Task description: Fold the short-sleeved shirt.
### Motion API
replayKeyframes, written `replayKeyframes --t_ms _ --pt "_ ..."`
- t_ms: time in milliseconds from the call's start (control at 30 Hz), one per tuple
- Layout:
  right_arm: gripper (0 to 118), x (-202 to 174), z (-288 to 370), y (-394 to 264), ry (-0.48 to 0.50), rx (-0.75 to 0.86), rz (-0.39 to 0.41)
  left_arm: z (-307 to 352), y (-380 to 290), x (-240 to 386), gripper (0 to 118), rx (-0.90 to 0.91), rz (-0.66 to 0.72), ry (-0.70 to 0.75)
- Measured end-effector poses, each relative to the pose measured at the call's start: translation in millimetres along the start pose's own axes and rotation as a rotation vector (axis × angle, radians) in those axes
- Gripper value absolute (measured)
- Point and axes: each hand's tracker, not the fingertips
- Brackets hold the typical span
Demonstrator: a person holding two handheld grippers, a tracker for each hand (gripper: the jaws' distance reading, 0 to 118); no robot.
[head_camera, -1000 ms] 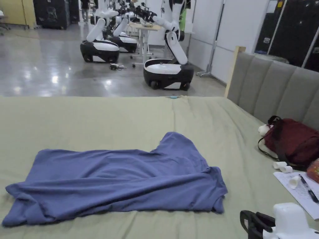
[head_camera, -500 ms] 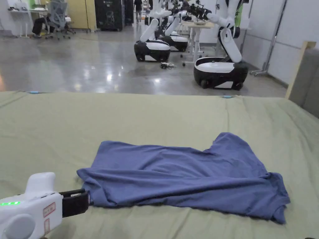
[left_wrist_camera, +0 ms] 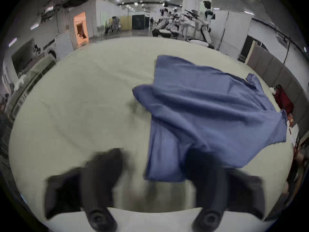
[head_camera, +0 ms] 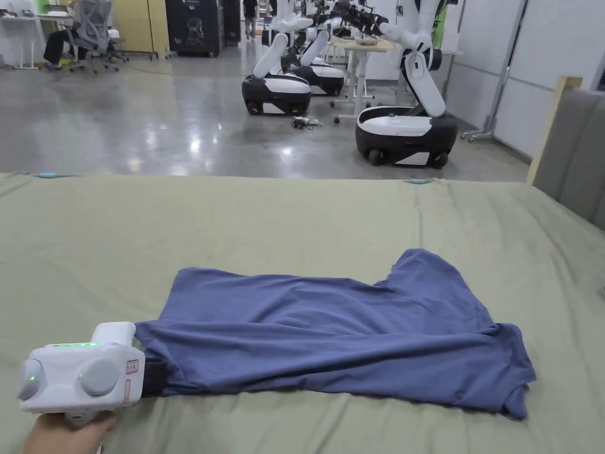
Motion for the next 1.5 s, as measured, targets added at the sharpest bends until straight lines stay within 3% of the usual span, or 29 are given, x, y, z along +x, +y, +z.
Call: replayKeyframes --t_ms 33,167,200,267,300,400,500,600,700,733,767,800,867,900,1200,1333,1500 --pt "2 -0.2 -2.9 1.9 0.0 -0.008 -0.002 6.4 0.0 1.3 5 0.036 -0.011 -0.02" --pt "5 3.1 -24.6 18.4 0.029 -0.026 0.03 11.9 -0.8 4.3 5 0.043 -0.014 -0.057" --pt "14 5.0 -35.2 25.4 0.022 -0.023 0.039 12.3 -2.0 6.0 5 0.041 -0.014 -0.058" --pt "73 11.7 -60.7 37.5 0.0 -0.012 0.044 15.3 -1.9 8.5 5 0.058 -0.036 -0.044" --pt "87 19.0 -80.5 44.4 0.004 -0.018 0.041 14.8 -2.2 9.5 5 0.055 -0.038 -0.042" --pt "95 33.7 -134.6 57.5 0.008 -0.097 -0.022 19.6 -4.5 12.4 5 0.045 -0.035 -0.057" --pt "95 45.9 -180.4 66.9 0.044 -0.204 -0.065 22.8 -6.8 13.2 5 0.047 -0.037 -0.055" --pt "95 48.7 -206.9 71.9 -0.031 -0.293 -0.058 24.7 -8.4 13.9 5 0.048 -0.024 -0.064" --pt "90 51.3 -219.3 72.1 -0.031 -0.335 -0.089 26.3 -7.8 14.8 5 0.047 -0.026 -0.066" --pt "67 50.8 -221.8 71.4 -0.009 -0.37 -0.1 27.1 -8.4 15.8 5 0.047 -0.028 -0.064" --pt "54 49.0 -226.0 70.3 0.007 -0.419 -0.103 25.0 -6.3 13.7 5 0.046 -0.029 -0.065" --pt "52 43.9 -226.3 68.9 -0.018 -0.402 -0.093 25.4 -6.7 14.1 5 0.047 -0.029 -0.067" --pt "21 38.7 -220.7 72.4 -0.022 -0.382 -0.025 26.9 -8.6 16.0 5 0.047 -0.03 -0.068" --pt "11 36.3 -218.8 74.7 -0.057 -0.36 -0.012 26.7 -7.6 14.8 5 0.045 -0.034 -0.07" --pt "11 49.0 -155.0 82.8 0.061 -0.263 -0.076 84.8 -21.8 -5.2 5 0.099 -0.021 -0.154" --pt "11 52.4 -108.8 76.6 0.049 -0.241 -0.043 127.5 -43.5 -14.8 5 0.132 -0.044 -0.168" --pt "11 61.9 -49.6 38.6 0.083 -0.241 -0.079 175.2 -92.0 -28.5 5 0.123 -0.033 -0.188"
